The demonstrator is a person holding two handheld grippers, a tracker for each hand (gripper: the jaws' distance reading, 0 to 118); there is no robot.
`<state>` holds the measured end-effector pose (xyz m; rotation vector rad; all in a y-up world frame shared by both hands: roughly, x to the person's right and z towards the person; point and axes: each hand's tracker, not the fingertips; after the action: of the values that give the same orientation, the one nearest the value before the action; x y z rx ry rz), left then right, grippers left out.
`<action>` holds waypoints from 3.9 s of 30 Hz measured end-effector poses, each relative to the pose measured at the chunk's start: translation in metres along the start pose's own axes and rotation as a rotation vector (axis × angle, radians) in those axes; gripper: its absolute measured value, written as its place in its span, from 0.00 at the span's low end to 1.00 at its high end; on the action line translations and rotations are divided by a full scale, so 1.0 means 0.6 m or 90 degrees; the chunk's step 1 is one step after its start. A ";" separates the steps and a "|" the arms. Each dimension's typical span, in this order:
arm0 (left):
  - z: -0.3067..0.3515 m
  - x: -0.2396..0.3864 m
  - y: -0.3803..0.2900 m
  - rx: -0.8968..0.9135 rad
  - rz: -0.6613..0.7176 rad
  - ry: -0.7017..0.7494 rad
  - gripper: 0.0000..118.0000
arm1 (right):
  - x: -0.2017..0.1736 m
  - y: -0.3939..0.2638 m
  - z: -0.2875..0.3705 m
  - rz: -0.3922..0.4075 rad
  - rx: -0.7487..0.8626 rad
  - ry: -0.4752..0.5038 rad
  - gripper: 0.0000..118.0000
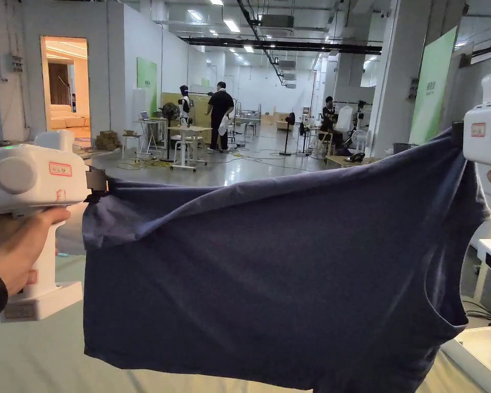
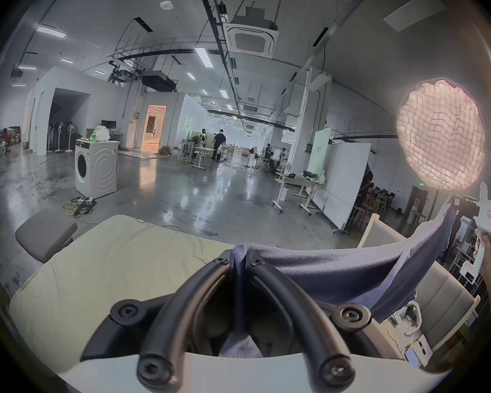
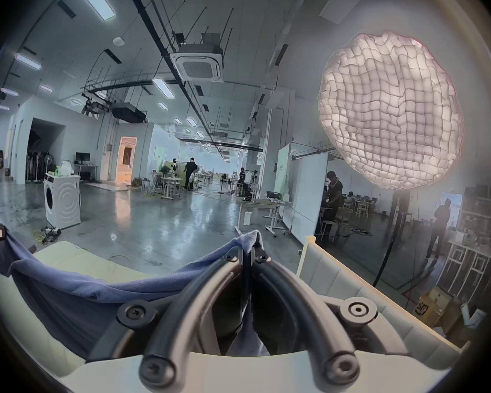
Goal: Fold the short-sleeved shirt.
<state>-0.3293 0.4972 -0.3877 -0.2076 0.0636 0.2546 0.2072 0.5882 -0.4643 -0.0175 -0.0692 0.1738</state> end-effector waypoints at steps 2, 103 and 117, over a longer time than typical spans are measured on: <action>-0.013 0.004 -0.005 -0.005 -0.002 0.001 0.06 | -0.008 -0.004 -0.012 0.007 -0.002 -0.007 0.03; 0.554 0.069 -0.534 -0.078 -0.114 -0.033 0.01 | -0.011 -0.555 0.655 -0.122 -0.105 0.176 0.00; 0.390 -0.074 -0.722 -0.287 -0.025 0.015 0.59 | -0.029 -0.586 0.652 -0.141 -0.194 0.171 0.00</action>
<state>-0.2528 0.1259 -0.0706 -0.6598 0.0243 0.2255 0.2235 0.2432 -0.0672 -0.3356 0.1709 -0.0632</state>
